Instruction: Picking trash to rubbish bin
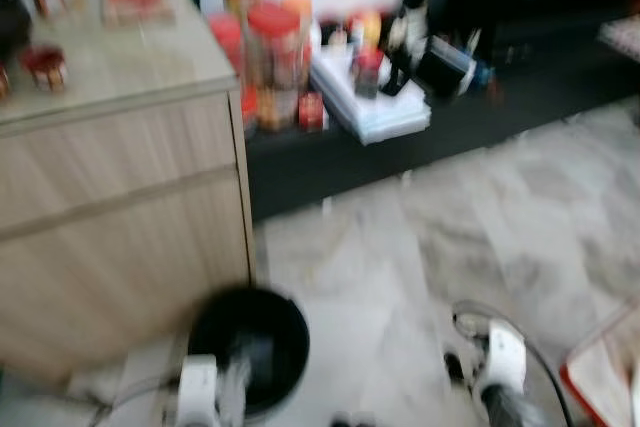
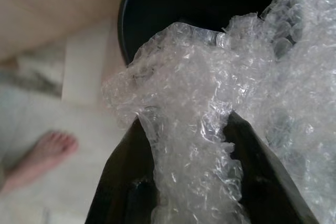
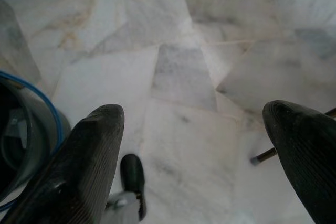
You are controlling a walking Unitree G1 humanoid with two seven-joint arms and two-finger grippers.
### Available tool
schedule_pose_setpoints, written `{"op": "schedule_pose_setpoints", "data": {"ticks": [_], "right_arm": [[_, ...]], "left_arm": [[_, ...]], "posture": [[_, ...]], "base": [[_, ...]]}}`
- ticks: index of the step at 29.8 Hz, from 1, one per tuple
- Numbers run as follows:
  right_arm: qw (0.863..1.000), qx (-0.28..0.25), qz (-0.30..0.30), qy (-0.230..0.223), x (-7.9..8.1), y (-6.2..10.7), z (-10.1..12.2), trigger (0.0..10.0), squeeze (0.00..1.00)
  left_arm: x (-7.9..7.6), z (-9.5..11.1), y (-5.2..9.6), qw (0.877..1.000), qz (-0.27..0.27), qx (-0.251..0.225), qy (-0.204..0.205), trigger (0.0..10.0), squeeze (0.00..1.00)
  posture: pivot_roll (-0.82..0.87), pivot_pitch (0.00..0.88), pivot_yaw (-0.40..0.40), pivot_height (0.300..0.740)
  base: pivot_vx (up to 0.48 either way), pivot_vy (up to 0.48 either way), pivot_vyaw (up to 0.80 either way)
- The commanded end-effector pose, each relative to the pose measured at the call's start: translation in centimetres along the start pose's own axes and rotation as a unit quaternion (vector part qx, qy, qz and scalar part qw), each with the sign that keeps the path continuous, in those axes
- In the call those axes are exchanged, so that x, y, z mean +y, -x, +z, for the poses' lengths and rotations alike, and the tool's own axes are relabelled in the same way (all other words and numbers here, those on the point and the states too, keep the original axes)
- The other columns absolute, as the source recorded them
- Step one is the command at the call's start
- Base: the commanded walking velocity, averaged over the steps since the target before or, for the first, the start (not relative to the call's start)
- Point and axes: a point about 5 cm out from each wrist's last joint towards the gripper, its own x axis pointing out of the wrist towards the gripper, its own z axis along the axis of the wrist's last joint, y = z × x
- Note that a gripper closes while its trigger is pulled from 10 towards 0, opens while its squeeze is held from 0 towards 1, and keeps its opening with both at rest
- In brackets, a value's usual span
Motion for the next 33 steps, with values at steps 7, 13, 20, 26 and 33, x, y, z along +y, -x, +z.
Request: {"op": "schedule_pose_setpoints", "data": {"ticks": [7, 13, 20, 26, 33], "right_arm": [[0.998, -0.043, 0.026, 0.025, 0.8, -0.5, 3.1, 10.0, 0.0], [0.997, -0.057, 0.04, 0.028, 1.3, -0.6, 4.1, 10.0, 0.0], [0.998, -0.052, 0.036, 0.018, 1.0, -0.5, 3.6, 10.0, 0.0], [0.998, -0.043, 0.032, 0.017, 0.7, -0.4, 3.0, 10.0, 0.0], [0.999, -0.042, 0.028, 0.015, 0.4, -0.3, 2.9, 10.0, 0.0]], "left_arm": [[-0.5, 4.5, -0.9, 0.994, -0.012, -0.086, -0.061, 10.0, 0.0], [-1.0, 7.7, -1.2, 0.987, -0.013, -0.142, -0.078, 10.0, 0.0], [-1.3, 9.0, -1.2, 0.983, -0.017, -0.167, -0.078, 10.0, 0.0], [-1.4, 9.0, -1.2, 0.983, -0.016, -0.171, -0.069, 10.0, 0.92], [-1.5, 9.1, -1.1, 0.983, -0.017, -0.172, -0.065, 10.0, 1.0]], "posture": [[0.06, 0.181, -0.156, 0.74], [0.05, 0.184, -0.163, 0.74], [0.04, 0.187, -0.164, 0.74], [0.04, 0.191, -0.167, 0.74], [0.04, 0.191, -0.166, 0.74]], "base": [[0.0, 0.0, 0.0], [0.0, 0.0, 0.0], [0.0, 0.0, 0.0], [0.0, 0.0, 0.0], [0.0, 0.0, 0.0]]}}
